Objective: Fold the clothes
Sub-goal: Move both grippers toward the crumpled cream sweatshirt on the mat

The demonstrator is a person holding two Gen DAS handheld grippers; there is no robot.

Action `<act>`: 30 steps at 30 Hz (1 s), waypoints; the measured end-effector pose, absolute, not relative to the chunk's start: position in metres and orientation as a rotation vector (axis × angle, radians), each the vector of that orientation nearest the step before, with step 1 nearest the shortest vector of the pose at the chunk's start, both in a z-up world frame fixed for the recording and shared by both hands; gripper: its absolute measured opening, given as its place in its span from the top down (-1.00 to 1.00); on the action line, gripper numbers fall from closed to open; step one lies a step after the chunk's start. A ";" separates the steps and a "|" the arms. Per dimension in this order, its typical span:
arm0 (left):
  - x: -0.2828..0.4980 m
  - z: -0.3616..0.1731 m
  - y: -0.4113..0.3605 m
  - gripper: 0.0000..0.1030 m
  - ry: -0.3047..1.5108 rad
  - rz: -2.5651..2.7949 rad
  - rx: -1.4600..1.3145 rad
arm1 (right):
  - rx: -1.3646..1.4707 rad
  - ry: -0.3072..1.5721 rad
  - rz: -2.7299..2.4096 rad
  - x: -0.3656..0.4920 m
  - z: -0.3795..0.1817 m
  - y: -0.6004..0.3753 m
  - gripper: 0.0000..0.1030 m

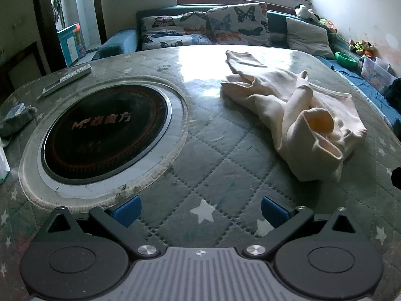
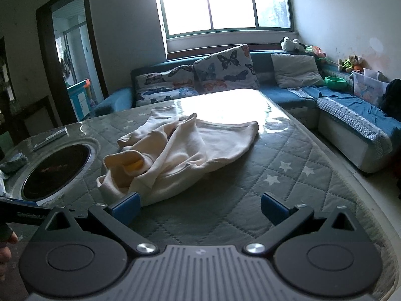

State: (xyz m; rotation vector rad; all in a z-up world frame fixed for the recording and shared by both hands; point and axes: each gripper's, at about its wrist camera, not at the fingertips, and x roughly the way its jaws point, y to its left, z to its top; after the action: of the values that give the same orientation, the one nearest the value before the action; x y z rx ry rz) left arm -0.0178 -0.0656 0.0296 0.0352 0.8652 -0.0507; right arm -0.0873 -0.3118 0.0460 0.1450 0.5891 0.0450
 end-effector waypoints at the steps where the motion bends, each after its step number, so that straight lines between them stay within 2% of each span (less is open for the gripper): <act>1: -0.018 0.030 -0.066 -1.00 0.866 -0.052 0.037 | 0.147 0.590 0.046 -0.087 0.046 -0.312 -1.00; 30: 0.003 0.053 -0.092 -1.00 0.844 -0.101 0.077 | 0.138 0.629 0.087 -0.068 0.046 -0.306 -1.00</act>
State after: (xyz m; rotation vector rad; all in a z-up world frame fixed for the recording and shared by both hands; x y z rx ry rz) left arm 0.0026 -0.0921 0.0533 0.0773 0.8440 -0.1009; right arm -0.0679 -0.3057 0.0461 0.1376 0.6292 0.0866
